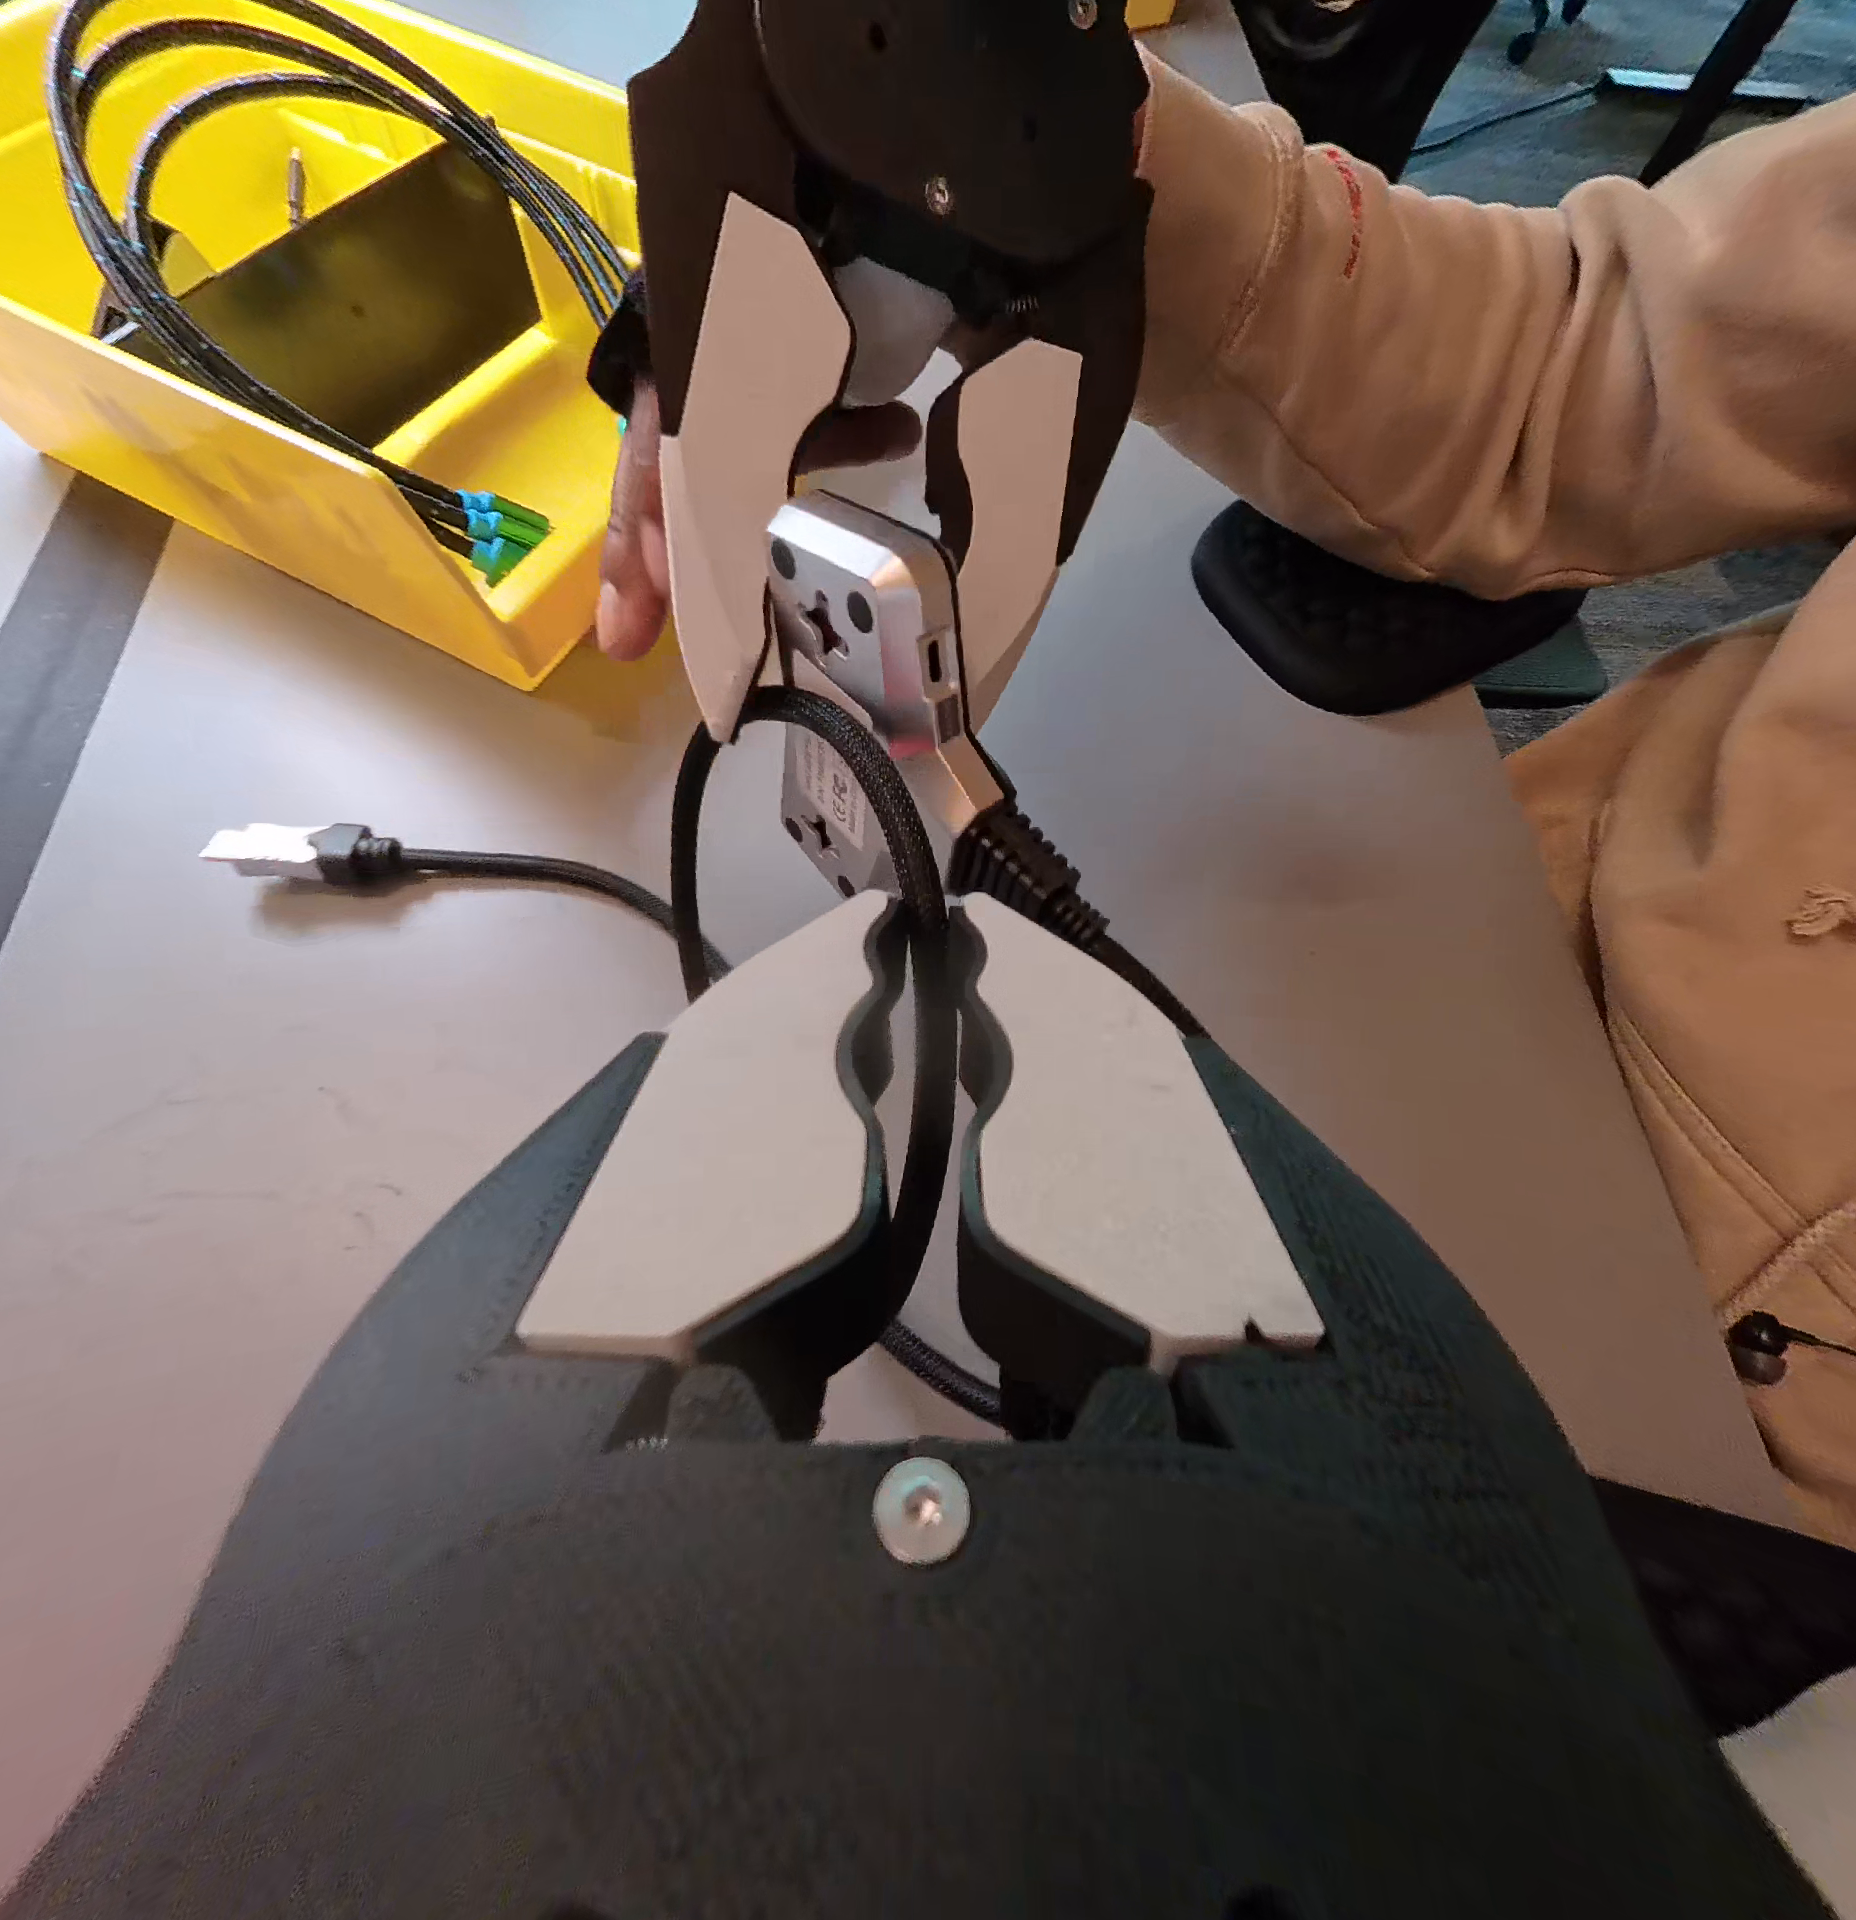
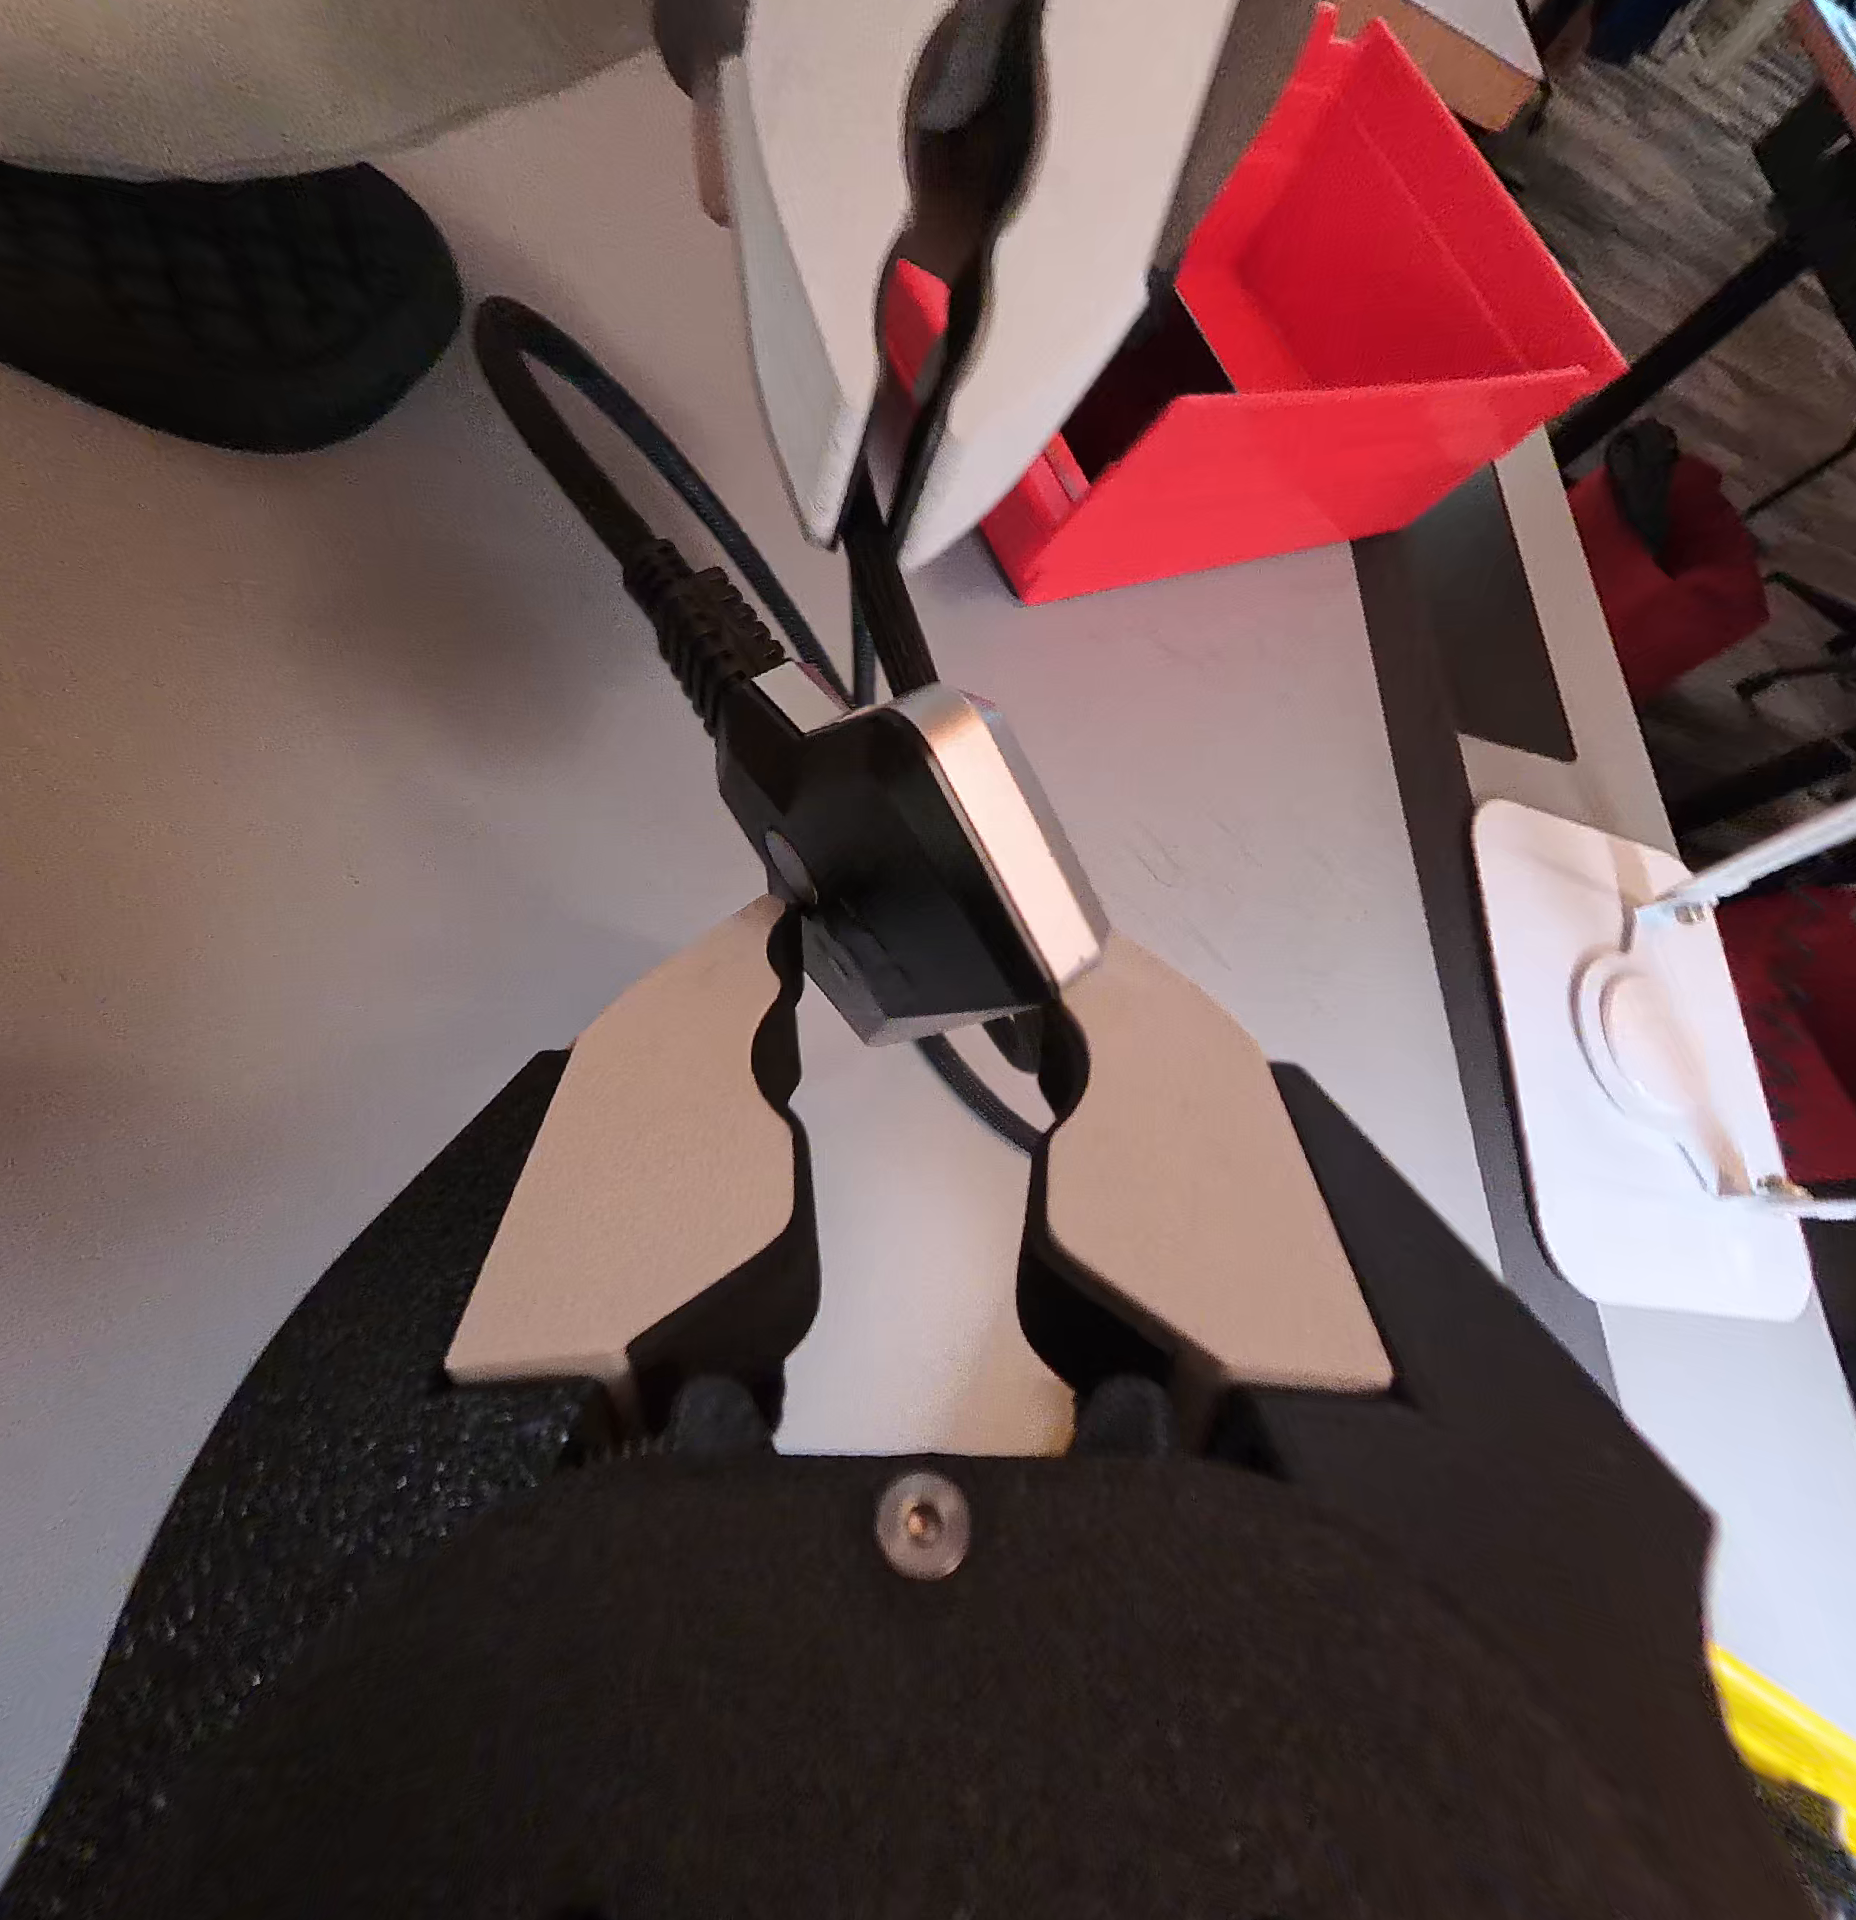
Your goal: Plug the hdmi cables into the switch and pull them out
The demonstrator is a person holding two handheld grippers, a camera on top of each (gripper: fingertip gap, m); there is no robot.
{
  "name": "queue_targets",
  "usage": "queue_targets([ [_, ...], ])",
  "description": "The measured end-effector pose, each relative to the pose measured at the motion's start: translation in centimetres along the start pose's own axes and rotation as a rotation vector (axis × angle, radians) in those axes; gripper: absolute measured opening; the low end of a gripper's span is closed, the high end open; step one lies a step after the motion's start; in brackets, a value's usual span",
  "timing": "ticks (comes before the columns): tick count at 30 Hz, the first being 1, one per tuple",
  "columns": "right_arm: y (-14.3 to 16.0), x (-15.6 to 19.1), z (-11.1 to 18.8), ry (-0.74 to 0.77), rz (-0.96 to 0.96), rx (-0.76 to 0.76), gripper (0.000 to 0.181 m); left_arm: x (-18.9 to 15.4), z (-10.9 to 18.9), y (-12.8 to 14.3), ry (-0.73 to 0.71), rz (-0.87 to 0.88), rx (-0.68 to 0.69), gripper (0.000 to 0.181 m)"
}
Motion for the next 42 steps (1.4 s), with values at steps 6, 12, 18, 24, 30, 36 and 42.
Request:
queue_targets([
  [6,-0.8,0.8,-0.4,-0.036,0.044,-0.018,0.034,-0.2,1.2,-0.5,0.016,0.009,-0.052,0.008],
  [12,-2.8,0.1,1.3,-0.004,-0.002,-0.139,0.028,2.0,4.1,-3.2,-0.229,-0.031,-0.219,0.021],
  [18,-4.4,-1.2,4.3,0.101,0.029,-0.126,0.028,2.7,9.8,-5.7,-0.439,-0.024,-0.421,0.026],
  [24,-8.7,-5.2,9.4,0.2,0.105,-0.094,0.027,3.2,12.4,-6.4,-0.554,-0.004,-0.501,0.028],
  [30,-11.8,-11.9,15.5,0.425,0.113,-0.046,0.028,3.2,11.4,-6.3,-0.569,-0.022,-0.445,0.028],
  [36,-11.2,-15.8,20.6,0.652,0.133,0.061,0.028,3.4,11.0,-6.2,-0.567,-0.027,-0.432,0.027],
  [42,-9.3,-18.0,23.9,0.82,0.196,0.145,0.027,3.4,10.8,-6.2,-0.563,-0.023,-0.428,0.026],
])
Point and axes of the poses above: each gripper's, where its closed fingertips meet, z back along the fingers, y out of its underside, x = y × z across the jaws, the point moved 3 cm from there along z, back along the fingers, and after that the axes turned 5 degrees about -x, right-handed, at the moved point
